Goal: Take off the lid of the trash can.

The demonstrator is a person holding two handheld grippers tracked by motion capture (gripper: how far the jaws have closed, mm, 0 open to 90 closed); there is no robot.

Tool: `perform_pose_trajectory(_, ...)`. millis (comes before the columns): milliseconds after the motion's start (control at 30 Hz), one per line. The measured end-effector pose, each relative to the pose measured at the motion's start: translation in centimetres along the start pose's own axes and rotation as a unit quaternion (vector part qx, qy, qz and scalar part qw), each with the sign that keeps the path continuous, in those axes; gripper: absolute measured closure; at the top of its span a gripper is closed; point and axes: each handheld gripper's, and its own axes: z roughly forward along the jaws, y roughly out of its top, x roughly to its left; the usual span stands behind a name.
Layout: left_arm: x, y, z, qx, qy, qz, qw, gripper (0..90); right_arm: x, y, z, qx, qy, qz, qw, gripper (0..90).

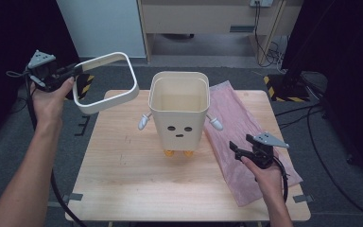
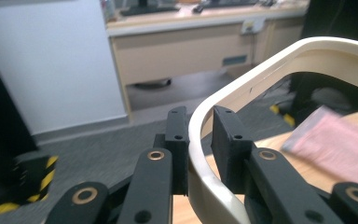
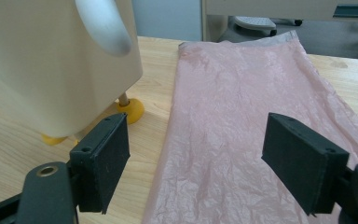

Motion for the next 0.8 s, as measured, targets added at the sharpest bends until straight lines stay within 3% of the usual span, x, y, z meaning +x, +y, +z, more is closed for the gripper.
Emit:
perform_pose_trajectory(167, 1.1, -4.0, 1.2, 0.023, 0.017, -0.001, 0.9996, 76.3, -0.1, -0.5, 0.4, 0.008, -0.004, -0.003, 1.0, 22.4)
perform_pose_trajectory(367, 1.1, -8.6, 2.4, 0.046, 0.028, 0.002, 0.9985, 76.3, -0.1, -1.6, 1.3, 0.026, -0.009, -0.001, 0.9996, 20.9)
perform_pose_trajectory(533, 0.1, -12.9, 3.9, 0.073, 0.03, 0.007, 0.9969, 76.3, 0.4, -3.1, 3.1, 0.062, -0.001, 0.007, 0.9981, 17.7)
perform_pose_trajectory(700, -1.4, -16.1, 5.2, 0.091, 0.017, 0.011, 0.9956, 76.3, 1.6, -5.0, 5.6, 0.108, -0.02, -0.03, 0.9935, 18.9)
perform_pose_trajectory(800, -1.9, -17.7, 5.8, 0.1, 0.019, 0.005, 0.9948, 76.3, 1.8, -5.5, 6.6, 0.124, -0.024, -0.036, 0.9913, 21.9)
